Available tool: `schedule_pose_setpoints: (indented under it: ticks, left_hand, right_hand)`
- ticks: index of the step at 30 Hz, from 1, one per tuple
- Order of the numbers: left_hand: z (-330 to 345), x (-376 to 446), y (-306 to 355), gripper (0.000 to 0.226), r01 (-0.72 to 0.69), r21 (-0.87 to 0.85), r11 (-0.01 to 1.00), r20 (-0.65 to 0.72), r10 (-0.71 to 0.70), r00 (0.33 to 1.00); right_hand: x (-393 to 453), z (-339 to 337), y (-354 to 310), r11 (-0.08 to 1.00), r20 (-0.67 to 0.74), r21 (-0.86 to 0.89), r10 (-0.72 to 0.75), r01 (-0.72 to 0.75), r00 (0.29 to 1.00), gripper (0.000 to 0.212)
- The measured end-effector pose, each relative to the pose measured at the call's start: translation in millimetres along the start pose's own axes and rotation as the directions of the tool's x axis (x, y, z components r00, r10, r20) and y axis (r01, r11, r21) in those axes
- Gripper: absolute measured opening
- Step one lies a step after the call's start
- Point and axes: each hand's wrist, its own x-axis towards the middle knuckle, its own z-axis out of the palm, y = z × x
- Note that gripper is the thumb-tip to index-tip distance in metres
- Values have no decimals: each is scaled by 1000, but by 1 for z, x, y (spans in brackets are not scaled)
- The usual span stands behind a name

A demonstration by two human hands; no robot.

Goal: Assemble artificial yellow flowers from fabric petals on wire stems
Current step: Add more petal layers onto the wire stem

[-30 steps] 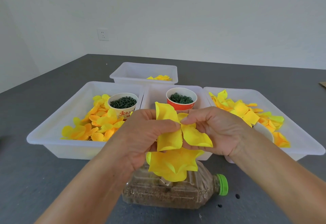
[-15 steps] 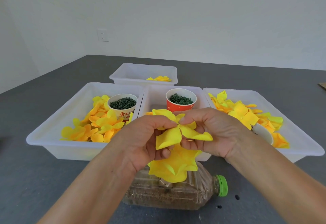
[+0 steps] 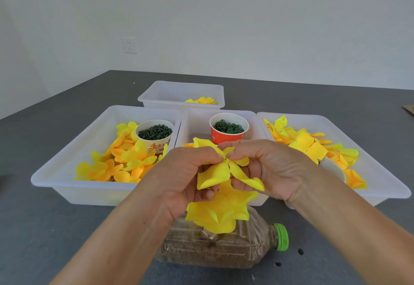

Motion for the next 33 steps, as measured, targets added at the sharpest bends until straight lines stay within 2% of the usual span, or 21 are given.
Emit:
schedule_pose_setpoints:
  ticks: [5,8,9,11,13,17,20,23,28,30,33]
  left_hand:
    - [1,-1,1,14,-38,19,999,-19,38,999]
    - [1,-1,0,13,-45,31,998,-26,46,999]
    - [1,-1,0,10,-42,30,999,-25,42,999]
    - [1,-1,0,6,-16,11,1000,-16,17,1000]
    - [1,-2,0,8,18,-27,999,3,-18,1000]
    - [1,-3,0,11,43,-85,995,7,-43,999]
    - [1,-3,-1,17,55,-100,993,11,-54,998]
    - [1,-3,-1,14,73,-104,992,26,-71,997]
    - [2,-4,-5,12,57,-40,998,-3,-58,998]
    - [1,-5,-6,10,51,-23,998,4,-51,999]
    - [-3,-6,-5,14,7,51,999,30,-9,1000]
  right_hand:
    - [-2,-2,-2,998,56,5,-59,58,997,17]
    - [-2,-1,-1,999,71,7,-54,54,996,37]
    - [-2,-1,-1,999,72,15,-44,43,996,37]
    - [-2,-1,-1,999,68,33,1,-4,998,21]
    - [-1,-2,-1,998,39,39,38,-39,999,15]
    - [-2,-1,-1,1000,28,21,-2,1,1000,14]
    - [-3,-2,-1,1000,31,21,-10,9,999,26]
    - [-1,-3,-1,999,29,33,41,-42,999,15]
    - [4,-3,4,990,49,85,104,-108,993,16]
    - [3,-3,6,994,63,67,80,-84,995,18]
    - [1,-3,7,998,126,57,32,-39,992,32]
